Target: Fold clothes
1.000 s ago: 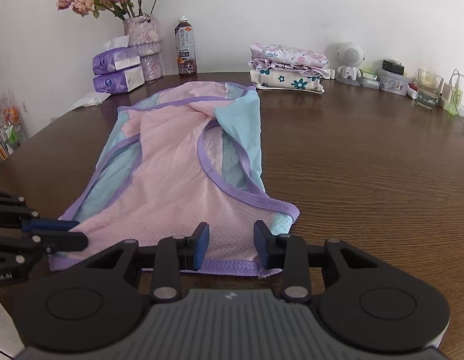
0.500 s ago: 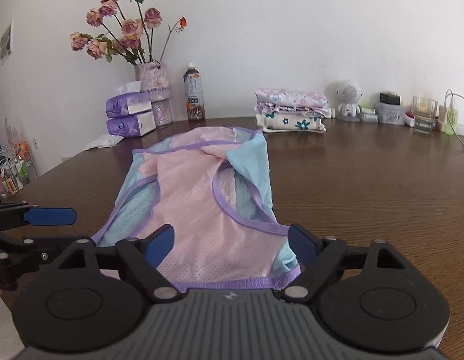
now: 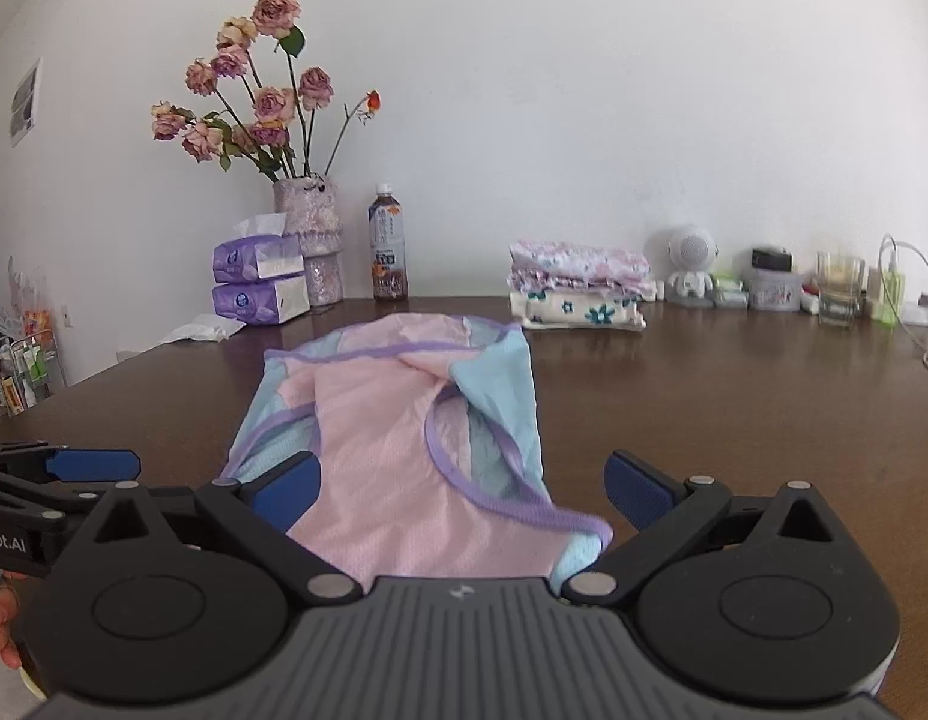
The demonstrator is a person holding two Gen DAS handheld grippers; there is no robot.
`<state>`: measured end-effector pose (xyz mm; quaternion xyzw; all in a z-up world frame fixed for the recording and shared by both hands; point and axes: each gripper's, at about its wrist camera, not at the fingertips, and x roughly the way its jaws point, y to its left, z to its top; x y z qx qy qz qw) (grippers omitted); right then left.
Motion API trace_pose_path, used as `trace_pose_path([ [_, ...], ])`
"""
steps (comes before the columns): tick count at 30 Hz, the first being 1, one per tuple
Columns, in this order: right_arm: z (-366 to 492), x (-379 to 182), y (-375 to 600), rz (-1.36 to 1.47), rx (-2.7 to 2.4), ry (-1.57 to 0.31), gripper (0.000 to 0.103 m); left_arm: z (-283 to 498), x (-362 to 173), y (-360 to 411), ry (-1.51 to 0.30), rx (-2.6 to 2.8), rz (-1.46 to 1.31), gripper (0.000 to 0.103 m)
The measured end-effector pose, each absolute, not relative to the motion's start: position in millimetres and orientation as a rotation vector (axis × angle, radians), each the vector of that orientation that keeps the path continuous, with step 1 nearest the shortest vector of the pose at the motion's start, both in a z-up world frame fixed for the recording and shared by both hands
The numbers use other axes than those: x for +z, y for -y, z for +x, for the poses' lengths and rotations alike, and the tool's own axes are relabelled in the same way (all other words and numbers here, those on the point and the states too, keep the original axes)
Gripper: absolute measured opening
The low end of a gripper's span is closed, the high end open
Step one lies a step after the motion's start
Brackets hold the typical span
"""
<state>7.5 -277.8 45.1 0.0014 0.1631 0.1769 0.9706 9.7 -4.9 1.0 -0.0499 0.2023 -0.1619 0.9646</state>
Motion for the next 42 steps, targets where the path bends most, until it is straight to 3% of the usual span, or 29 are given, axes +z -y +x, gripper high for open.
trace_pose_path([
  [9, 29.1, 30.5, 268.3, -0.017, 0.423, -0.43, 0.103, 22.6, -1.9, 14.5, -0.382, -0.294, -0.068, 0.1],
  [42, 27.8, 29.2, 271.0, 0.01, 0.401, -0.432, 0.103, 11.5, -4.0, 12.0, -0.308, -0.286, -0.07, 0.1],
])
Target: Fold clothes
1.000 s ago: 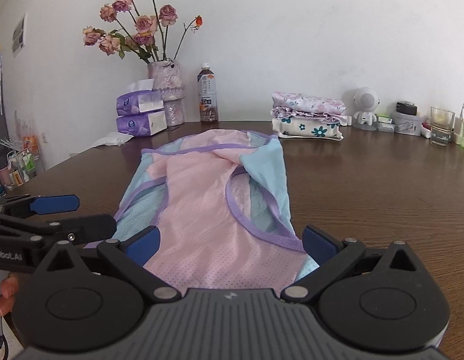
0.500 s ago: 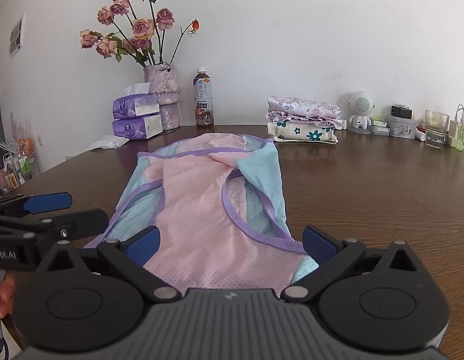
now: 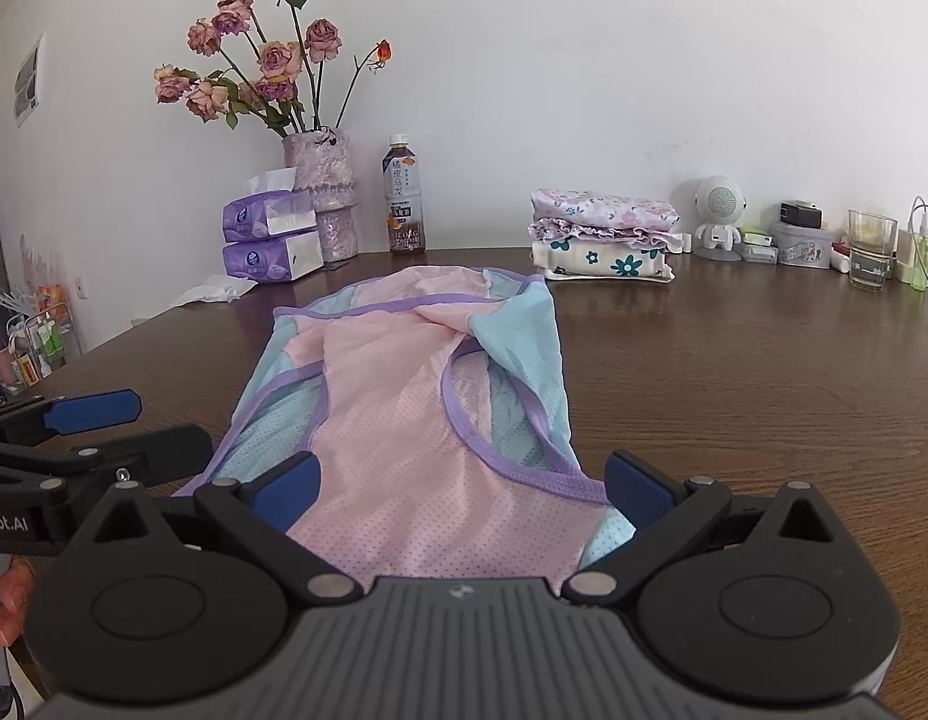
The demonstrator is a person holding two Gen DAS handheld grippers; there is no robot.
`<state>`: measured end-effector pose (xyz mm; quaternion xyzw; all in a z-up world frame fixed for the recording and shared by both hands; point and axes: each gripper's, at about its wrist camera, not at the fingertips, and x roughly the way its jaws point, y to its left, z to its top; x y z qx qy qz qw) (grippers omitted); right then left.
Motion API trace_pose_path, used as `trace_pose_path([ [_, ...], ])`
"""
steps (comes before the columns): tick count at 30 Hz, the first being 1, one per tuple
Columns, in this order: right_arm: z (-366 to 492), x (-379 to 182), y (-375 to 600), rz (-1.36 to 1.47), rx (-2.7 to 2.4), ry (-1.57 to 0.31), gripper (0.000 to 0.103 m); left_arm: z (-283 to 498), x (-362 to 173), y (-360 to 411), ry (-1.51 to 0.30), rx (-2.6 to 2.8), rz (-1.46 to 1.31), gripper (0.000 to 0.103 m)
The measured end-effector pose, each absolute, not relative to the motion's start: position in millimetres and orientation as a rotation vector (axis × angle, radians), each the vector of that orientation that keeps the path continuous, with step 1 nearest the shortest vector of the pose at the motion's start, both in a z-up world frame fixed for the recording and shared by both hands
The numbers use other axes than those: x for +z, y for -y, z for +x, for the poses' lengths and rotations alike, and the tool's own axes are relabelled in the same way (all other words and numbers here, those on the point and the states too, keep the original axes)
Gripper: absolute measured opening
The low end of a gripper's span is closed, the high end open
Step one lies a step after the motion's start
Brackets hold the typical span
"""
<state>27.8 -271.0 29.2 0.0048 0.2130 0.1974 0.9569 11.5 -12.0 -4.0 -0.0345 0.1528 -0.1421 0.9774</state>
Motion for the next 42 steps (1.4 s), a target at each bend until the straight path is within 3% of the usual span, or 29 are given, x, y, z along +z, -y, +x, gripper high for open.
trace_pose_path([
  [42, 27.3, 28.5, 272.8, 0.026, 0.382, -0.431, 0.103, 9.9, -2.9, 13.1, -0.305, -0.263, -0.071, 0.1],
])
